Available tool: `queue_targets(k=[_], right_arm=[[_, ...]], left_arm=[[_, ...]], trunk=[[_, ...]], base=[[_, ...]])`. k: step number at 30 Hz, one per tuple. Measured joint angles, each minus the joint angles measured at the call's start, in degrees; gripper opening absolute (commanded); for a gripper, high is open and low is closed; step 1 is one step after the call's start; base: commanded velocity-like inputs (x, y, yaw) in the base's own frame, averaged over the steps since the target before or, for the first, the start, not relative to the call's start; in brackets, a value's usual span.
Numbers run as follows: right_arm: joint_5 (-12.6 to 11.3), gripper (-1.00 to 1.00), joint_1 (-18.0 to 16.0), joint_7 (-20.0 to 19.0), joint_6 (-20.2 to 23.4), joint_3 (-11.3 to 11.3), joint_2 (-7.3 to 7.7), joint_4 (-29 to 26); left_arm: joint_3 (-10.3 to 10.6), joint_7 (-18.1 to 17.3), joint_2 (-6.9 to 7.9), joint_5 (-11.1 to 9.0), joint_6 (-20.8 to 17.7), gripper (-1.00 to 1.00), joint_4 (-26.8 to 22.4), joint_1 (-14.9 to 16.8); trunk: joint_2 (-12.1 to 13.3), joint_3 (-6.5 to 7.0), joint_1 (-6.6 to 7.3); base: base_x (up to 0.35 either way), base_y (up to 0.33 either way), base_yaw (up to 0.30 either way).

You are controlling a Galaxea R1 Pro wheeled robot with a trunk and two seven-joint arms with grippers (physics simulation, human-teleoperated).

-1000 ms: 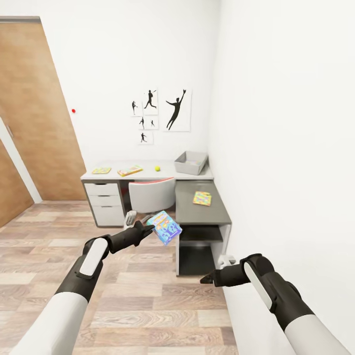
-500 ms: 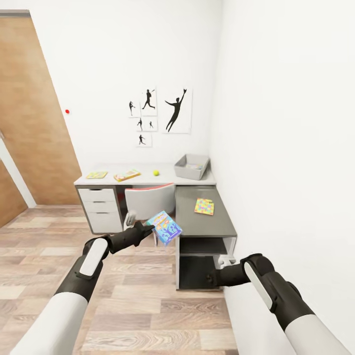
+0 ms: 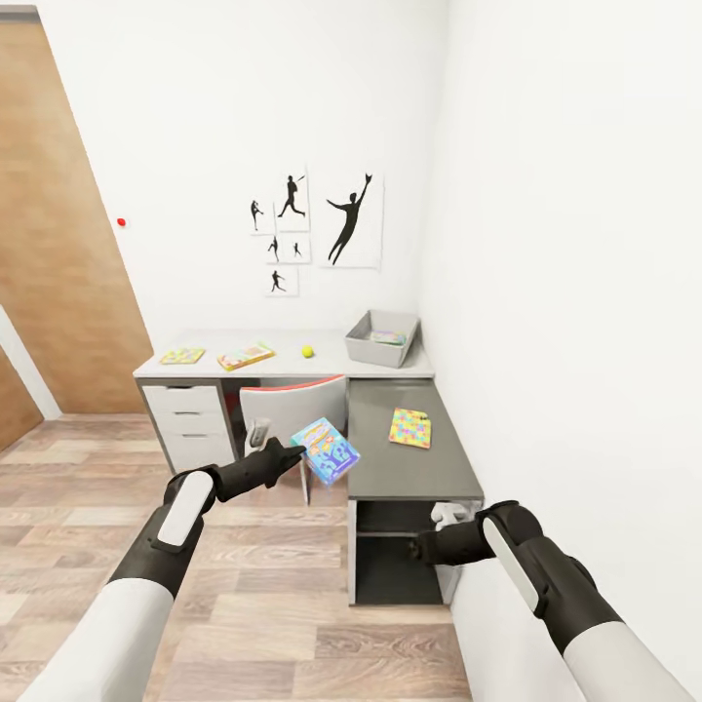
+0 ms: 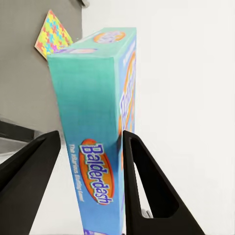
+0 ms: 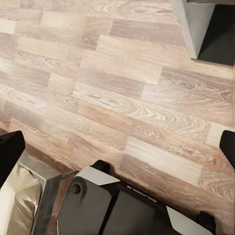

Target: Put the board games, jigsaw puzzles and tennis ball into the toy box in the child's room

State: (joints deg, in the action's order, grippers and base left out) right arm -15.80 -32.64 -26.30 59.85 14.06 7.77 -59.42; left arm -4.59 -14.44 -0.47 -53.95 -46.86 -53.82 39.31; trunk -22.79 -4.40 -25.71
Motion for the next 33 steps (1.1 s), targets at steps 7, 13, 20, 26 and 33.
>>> queue_targets(k=[7, 13, 20, 26, 33], right_arm=[[0.0, 1.00, 0.0, 0.0, 0.0, 0.0, 0.02, 0.0], [0.0, 1.00, 0.0, 0.0, 0.0, 0.0, 0.01, 0.0], [0.0, 1.00, 0.0, 0.0, 0.0, 0.0, 0.05, 0.0], [0.0, 1.00, 0.1, 0.0, 0.0, 0.0, 0.09, -0.1], [0.0, 1.00, 0.1, 0.0, 0.0, 0.0, 0.15, -0.2]], left_arm=[[0.0, 0.0, 0.00, 0.0, 0.0, -1.00, 0.0, 0.0], [0.0, 0.0, 0.03, 0.0, 0.0, -1.00, 0.0, 0.0], [-0.1, -0.1, 0.13, -0.1, 0.0, -1.00, 0.0, -0.4], [-0.1, 0.0, 0.15, -0.1, 0.0, -1.00, 0.0, -0.5], [-0.1, 0.0, 0.16, -0.1, 0.0, -1.00, 0.0, -0.5]], trunk=[[0.0, 0.09, 0.00], [0.0, 0.21, 0.00], [0.0, 0.36, 0.00], [0.0, 0.50, 0.00], [0.0, 0.67, 0.00]], base=[[0.334, 0.000, 0.190], [0.334, 0.000, 0.246], [0.334, 0.000, 0.263], [0.334, 0.000, 0.267], [0.334, 0.000, 0.268]])
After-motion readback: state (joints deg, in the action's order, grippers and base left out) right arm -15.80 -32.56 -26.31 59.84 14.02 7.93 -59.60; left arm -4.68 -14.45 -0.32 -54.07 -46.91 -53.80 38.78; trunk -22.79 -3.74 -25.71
